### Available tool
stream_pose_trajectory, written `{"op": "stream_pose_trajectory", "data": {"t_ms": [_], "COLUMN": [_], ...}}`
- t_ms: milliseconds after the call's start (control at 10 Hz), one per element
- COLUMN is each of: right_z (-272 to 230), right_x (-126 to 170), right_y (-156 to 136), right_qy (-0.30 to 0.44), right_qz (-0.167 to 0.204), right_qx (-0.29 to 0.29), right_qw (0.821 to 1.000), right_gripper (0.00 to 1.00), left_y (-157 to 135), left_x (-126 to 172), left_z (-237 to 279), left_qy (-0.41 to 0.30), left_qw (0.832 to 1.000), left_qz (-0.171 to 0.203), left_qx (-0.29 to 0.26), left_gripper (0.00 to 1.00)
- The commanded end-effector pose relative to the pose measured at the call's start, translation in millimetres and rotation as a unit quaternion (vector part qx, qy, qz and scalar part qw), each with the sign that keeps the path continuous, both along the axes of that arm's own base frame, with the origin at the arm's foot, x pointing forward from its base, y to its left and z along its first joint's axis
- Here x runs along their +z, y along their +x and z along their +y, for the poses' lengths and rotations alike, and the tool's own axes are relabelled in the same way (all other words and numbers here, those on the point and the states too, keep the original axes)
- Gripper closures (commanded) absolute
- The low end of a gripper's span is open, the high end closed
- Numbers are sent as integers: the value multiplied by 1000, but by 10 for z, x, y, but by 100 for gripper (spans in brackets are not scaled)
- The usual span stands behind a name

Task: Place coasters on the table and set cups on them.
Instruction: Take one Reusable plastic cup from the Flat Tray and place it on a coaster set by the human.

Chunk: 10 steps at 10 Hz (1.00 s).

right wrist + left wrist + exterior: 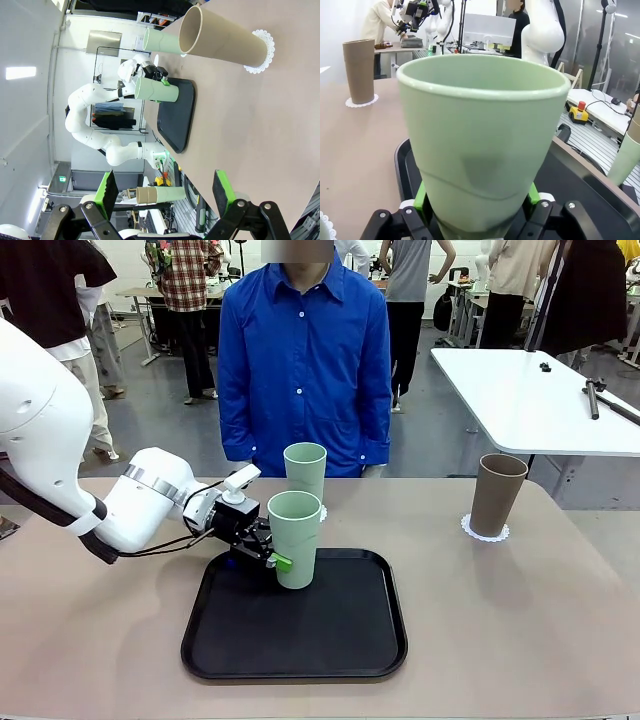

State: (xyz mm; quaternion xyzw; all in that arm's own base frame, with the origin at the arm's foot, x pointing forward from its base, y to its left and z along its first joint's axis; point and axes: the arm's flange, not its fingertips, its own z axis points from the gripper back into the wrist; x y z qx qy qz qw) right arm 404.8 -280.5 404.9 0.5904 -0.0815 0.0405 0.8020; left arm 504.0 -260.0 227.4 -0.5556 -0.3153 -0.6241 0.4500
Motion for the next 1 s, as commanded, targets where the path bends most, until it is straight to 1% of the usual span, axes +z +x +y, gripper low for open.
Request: {"op": "stream_pose_trajectory", "data": {"t_ms": [0,100,200,300,400,500,600,700,800,900], "right_z": [-5,-5,-5,-5,-5,-5,-5,-5,-5,-5], "right_x": [-3,-3,-3,-3,-3,-3,-3,-3,-3,-3], "right_y": [2,2,2,2,2,2,2,2,2,2], "right_qy": [-1,-1,-1,-1,-1,-1,-1,-1,-1,-1], "right_qz": [2,2,2,2,2,2,2,2,2,2], "right_qx": [-2,-2,-2,-2,-2,-2,-2,-2,-2,-2], "right_qw": [1000,1000,1000,1000,1000,1000,1000,1000,1000,1000], "right_gripper": [0,0,0,0,0,0,0,0,0,0], "left_y": [4,16,-49,-231,-413,-528,-585,-639,-670,-656], "left_x": [-25,-12,39,270,636,1037,1361,1612,1801,1956], "left_z": [-17,-12,-5,30,121,264,419,570,676,747], "left_qy": [-12,-11,7,16,8,6,10,7,7,8], "left_qw": [1000,1000,999,998,998,998,998,999,999,999], "left_qz": [-7,-5,-10,-14,-21,-39,-58,-37,-41,-35], "left_qx": [-15,-18,-33,-52,-57,-54,-37,-34,-18,-4], "left_gripper": [100,100,100,100,100,100,100,100,100,100]}}
